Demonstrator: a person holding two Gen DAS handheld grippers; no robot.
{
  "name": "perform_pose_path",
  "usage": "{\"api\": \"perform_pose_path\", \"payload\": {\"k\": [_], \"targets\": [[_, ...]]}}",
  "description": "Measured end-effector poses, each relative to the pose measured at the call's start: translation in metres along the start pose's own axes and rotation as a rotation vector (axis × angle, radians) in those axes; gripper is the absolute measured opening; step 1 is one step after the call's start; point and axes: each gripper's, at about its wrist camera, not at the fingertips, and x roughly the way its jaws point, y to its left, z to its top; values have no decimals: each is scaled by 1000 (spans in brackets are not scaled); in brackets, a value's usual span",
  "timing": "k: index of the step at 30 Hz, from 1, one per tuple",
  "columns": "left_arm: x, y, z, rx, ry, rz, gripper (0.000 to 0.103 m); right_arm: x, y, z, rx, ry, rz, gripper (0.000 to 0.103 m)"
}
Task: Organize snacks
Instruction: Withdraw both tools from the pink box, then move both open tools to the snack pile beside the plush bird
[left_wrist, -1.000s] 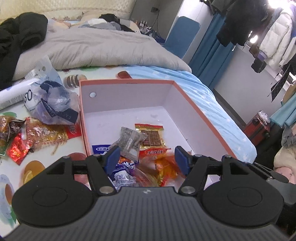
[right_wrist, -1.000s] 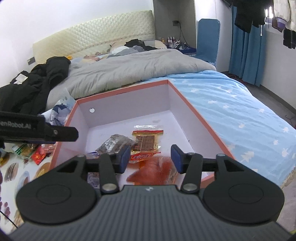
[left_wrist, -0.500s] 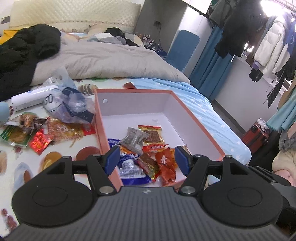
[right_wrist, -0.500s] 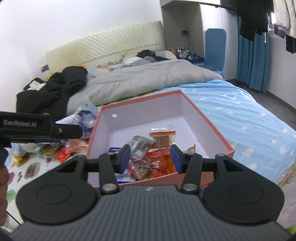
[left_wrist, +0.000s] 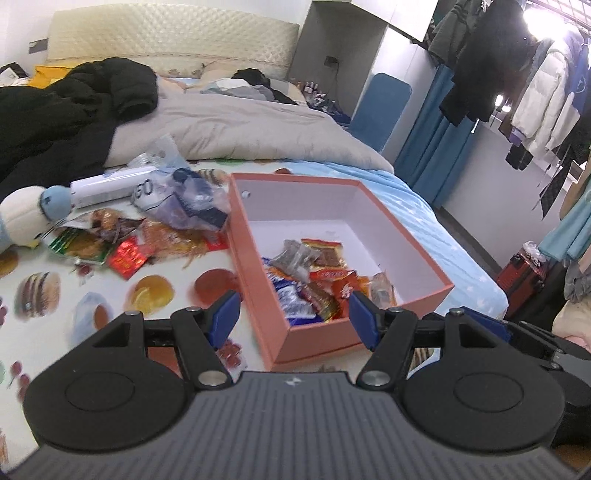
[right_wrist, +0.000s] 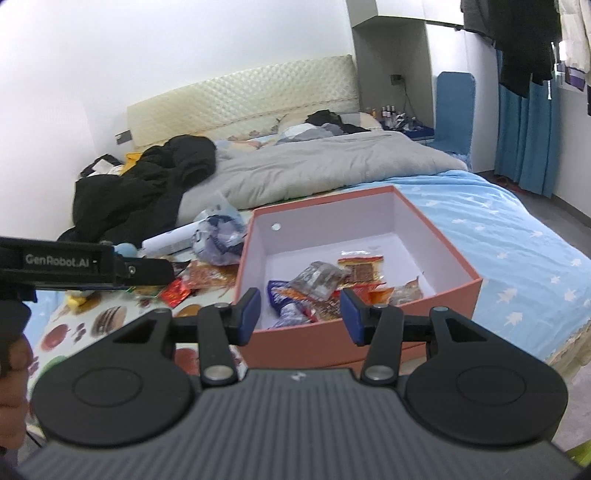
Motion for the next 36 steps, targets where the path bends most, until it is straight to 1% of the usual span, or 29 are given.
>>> {"api": "perform_pose_path", "payload": {"k": [3, 6, 12, 17, 22, 25, 28, 36], "targets": [[-9, 8, -10, -28, 10, -4, 70, -6, 11, -7, -20, 12, 29, 50], [-19, 12, -21, -23, 5, 23, 70, -12, 22, -13, -39, 27, 65, 50], [-39, 26, -36, -72, -1, 34, 70, -18, 41, -22, -85, 46, 125, 50], [-49, 39, -46, -88, -6, 61, 70, -16, 53, -27, -93, 58, 148, 50], [-53, 62, -49, -129, -24, 88, 70, -8, 63, -28, -95, 64, 163, 50], [-49, 78, -50, -162, -27, 102, 70, -3, 69, -28, -111, 61, 171, 50], [-43, 96, -54, -193, -20, 109, 70, 7, 76, -30, -124, 79, 178, 50], [-8, 150, -58, -272, 2, 152, 70, 44, 102, -39, -166, 132, 198, 50]]}}
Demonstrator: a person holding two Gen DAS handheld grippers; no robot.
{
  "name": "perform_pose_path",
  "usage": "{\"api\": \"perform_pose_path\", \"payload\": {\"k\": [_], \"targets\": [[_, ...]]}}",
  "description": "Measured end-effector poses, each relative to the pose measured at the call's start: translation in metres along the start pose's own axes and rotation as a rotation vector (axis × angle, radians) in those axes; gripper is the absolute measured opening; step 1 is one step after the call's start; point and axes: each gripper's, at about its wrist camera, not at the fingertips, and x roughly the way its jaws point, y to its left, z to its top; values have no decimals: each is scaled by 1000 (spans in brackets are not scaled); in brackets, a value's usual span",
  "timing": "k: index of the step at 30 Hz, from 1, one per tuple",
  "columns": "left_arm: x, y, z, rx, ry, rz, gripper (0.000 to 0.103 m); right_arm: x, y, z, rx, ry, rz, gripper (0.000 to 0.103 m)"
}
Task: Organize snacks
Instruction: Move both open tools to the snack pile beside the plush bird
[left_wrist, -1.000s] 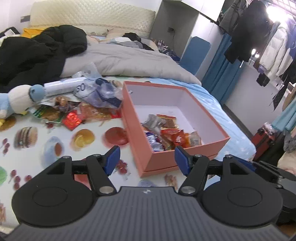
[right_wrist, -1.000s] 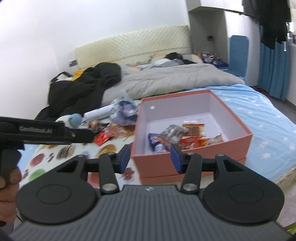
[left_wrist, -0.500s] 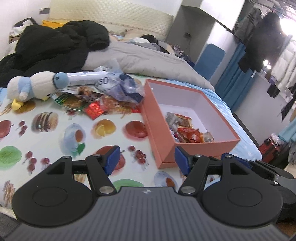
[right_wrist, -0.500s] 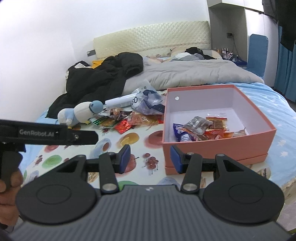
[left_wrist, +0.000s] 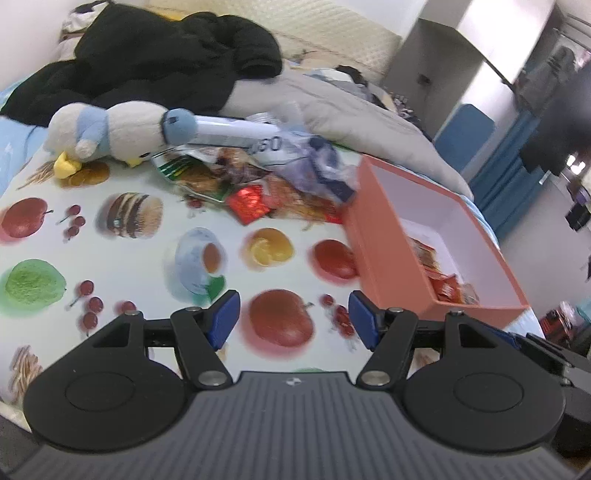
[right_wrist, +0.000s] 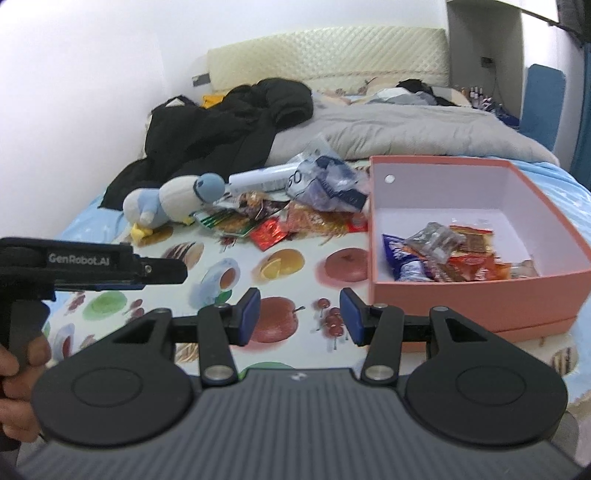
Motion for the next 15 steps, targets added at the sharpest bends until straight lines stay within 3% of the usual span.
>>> {"api": "perform_pose_path", "payload": {"k": [8, 15], "targets": [[52, 61, 21, -139, -4, 22, 70, 64, 21, 5, -106, 33, 0, 49], [102, 104, 36, -277, -11, -15, 70, 125, 36, 10, -253, 42, -52, 47]]}}
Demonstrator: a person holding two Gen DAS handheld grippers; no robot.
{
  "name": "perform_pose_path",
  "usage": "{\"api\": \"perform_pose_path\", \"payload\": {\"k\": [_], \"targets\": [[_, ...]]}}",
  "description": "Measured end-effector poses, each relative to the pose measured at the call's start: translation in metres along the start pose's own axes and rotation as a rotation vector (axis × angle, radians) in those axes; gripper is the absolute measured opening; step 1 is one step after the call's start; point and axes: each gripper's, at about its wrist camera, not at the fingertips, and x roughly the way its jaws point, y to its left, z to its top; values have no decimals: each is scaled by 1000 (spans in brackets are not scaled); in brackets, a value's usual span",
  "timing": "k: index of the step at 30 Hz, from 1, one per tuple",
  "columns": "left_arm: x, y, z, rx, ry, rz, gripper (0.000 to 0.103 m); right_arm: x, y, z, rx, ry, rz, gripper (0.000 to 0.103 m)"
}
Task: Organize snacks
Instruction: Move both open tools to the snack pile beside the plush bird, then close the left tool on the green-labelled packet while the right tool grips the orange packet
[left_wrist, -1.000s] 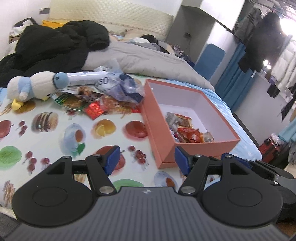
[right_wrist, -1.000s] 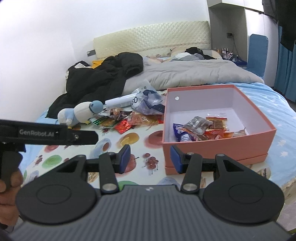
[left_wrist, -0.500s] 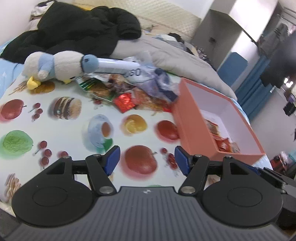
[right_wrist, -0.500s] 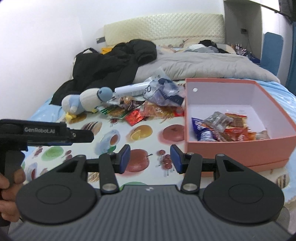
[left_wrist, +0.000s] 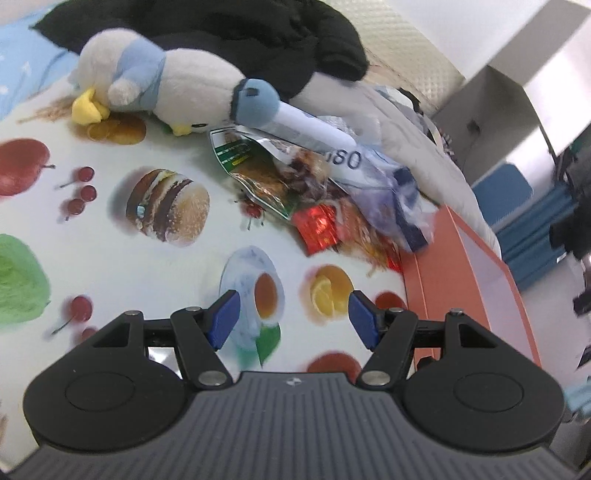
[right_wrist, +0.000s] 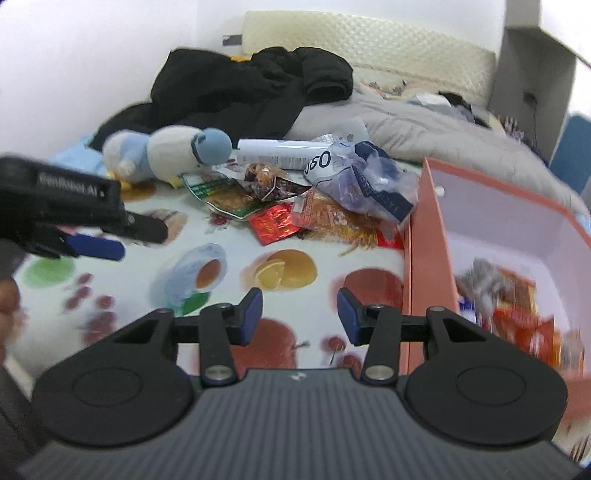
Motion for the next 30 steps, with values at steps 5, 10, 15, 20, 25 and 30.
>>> {"api": "perform_pose_path", "payload": {"k": [5, 10, 15, 20, 25, 30], "targets": [[42, 14, 15, -25, -3, -18, 70, 45, 12, 3, -125, -3, -62, 42], [79, 22, 34, -43, -9, -43, 70, 88, 19, 8, -201, -11, -94, 42], [111, 32, 48, -96, -13, -70, 69, 124, 24, 11, -303, -28, -153, 42], [133, 50, 53, -248, -35, -140, 69, 155, 32, 12, -407, -52, -214, 42], [143, 55, 57, -309, -70, -153, 65, 179, 43, 14, -493, -71, -231, 38], [155, 58, 61, -363, -96, -156, 58, 194, 51, 15, -566, -68, -232, 29]]}}
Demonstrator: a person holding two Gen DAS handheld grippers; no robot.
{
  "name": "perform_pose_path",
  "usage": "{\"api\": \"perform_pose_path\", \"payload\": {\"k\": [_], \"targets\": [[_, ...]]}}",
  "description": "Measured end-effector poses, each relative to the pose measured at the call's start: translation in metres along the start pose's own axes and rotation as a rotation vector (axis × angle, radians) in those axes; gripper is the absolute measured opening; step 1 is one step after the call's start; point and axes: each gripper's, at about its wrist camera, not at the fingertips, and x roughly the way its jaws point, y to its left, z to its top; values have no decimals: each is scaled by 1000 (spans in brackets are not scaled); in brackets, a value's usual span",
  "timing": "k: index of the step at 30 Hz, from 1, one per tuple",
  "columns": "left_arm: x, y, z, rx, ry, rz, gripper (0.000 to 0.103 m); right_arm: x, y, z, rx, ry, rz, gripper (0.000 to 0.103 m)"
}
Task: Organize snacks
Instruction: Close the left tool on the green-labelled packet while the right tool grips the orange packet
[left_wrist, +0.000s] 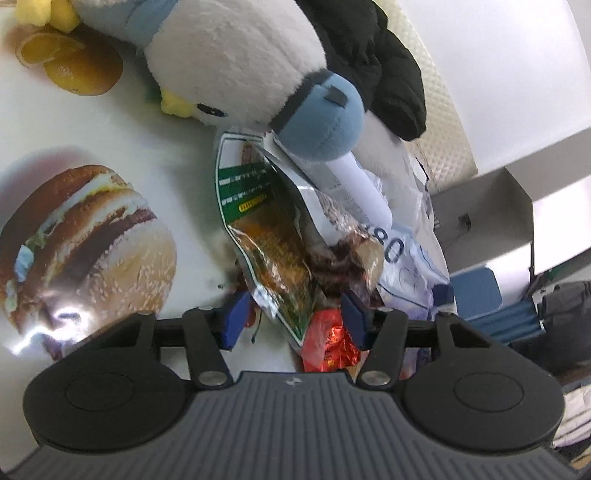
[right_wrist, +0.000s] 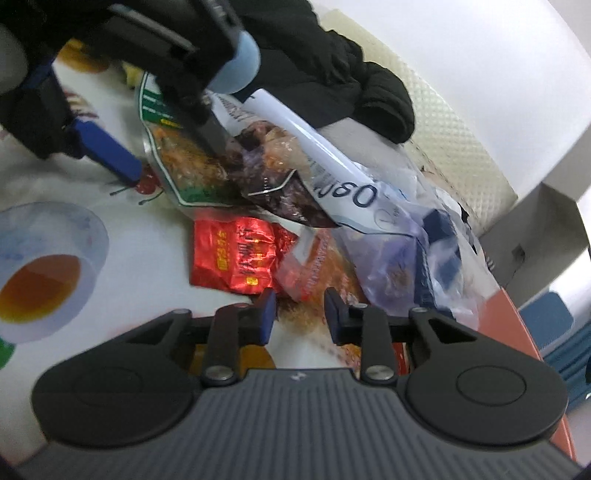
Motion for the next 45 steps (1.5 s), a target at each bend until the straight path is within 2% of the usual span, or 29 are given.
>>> {"api": "perform_pose_path", "payload": {"k": [4, 6, 7, 8, 11, 20, 28, 35, 45], "targets": [[10, 1, 1, -24, -24, 8, 46, 3, 1, 2, -11, 0, -13, 16], [16, 3, 2, -37, -26, 17, 34, 3, 3, 2, -23, -3, -21, 14], [19, 5, 3, -47, -23, 22, 21, 2, 4, 1, -26, -3, -25, 12], [19, 7, 2, -54, -17, 22, 13, 1, 4, 1, -30, -3, -31, 9], [17, 12, 2, -63, -16, 11, 6, -5, 5, 0, -41, -9, -47, 4], [-15, 11, -5, -50, -16, -1, 2, -28, 0, -2, -41, -7, -46, 3], [-64, 8, -19, -36, 6, 7, 2, -77, 2, -7, 3, -12, -7, 2], [-119, 7, -44, -19, 17, 25, 2, -128, 9, -14, 15, -25, 30, 2], [-197, 27, -94, -14, 65, 61, 2, -202, 30, -39, -10, -16, 110, 2]]}}
